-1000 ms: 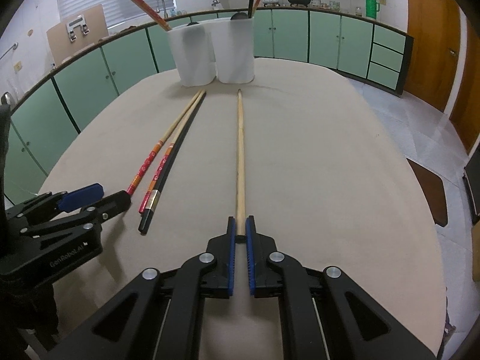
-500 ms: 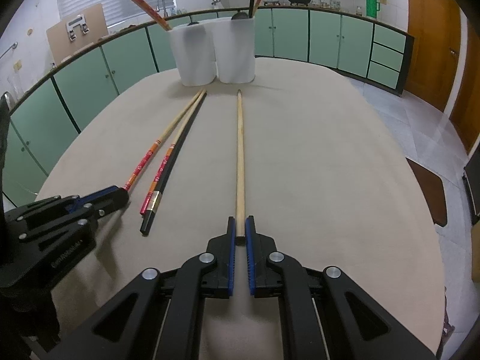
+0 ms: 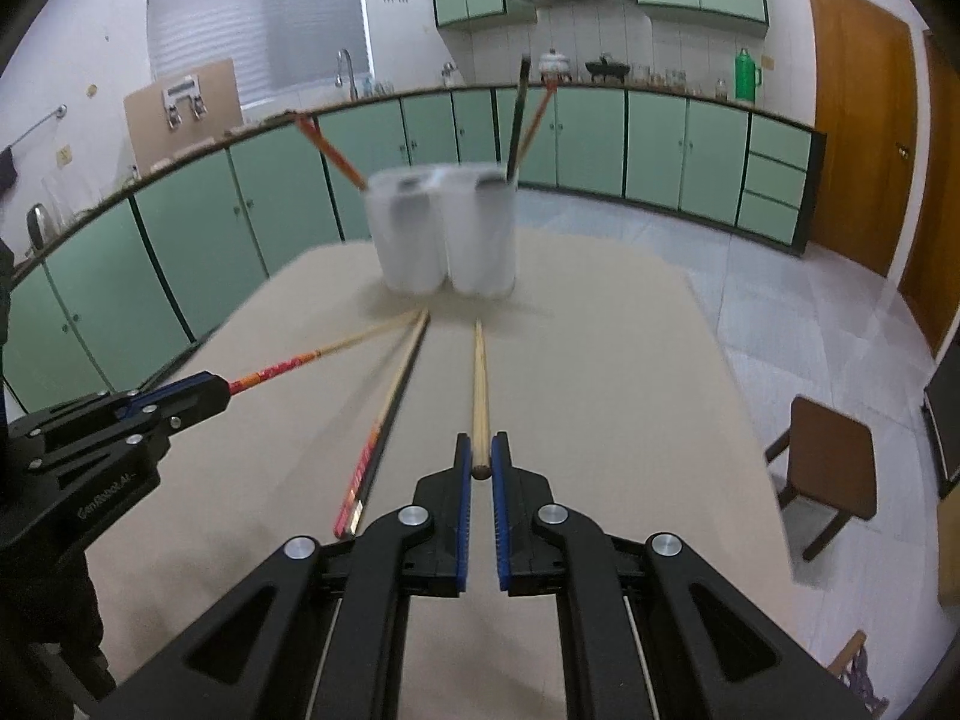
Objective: Organize utensils
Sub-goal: 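Lift both chopsticks, carry them to the white holder and lower them in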
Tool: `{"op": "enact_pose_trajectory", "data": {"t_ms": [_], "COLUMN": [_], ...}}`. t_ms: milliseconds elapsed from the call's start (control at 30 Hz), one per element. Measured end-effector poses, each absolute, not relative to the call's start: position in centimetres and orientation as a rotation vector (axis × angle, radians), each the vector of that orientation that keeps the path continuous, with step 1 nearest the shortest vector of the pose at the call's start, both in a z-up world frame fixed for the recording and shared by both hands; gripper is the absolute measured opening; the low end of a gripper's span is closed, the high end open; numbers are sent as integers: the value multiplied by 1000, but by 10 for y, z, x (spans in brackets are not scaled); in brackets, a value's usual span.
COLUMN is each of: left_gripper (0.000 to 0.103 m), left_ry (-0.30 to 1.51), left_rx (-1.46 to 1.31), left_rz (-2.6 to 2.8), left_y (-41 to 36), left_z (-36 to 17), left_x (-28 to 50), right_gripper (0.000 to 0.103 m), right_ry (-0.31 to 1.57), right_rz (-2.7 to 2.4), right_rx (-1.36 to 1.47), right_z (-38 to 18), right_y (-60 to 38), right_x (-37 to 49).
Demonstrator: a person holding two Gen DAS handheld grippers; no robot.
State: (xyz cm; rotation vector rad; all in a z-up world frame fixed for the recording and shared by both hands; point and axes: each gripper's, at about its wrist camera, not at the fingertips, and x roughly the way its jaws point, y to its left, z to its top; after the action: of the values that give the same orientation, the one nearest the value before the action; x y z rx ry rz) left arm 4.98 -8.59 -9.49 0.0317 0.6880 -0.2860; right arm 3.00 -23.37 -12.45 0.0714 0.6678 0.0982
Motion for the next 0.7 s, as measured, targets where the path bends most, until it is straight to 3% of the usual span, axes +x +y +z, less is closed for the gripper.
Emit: {"op": "enact_pose_trajectory", "data": {"t_ms": [700], "left_gripper": [5], "left_ry": [488], "left_rx": [59], "left_rz": [-344], "left_y": [-93], "left_z": [2], "left_x": [102], "right_gripper": [6], "right_ry": [561], "right_rz": [221], "right_rx": [-28], "right_z": [-7], "right_y": [-219], "right_x": [98]}}
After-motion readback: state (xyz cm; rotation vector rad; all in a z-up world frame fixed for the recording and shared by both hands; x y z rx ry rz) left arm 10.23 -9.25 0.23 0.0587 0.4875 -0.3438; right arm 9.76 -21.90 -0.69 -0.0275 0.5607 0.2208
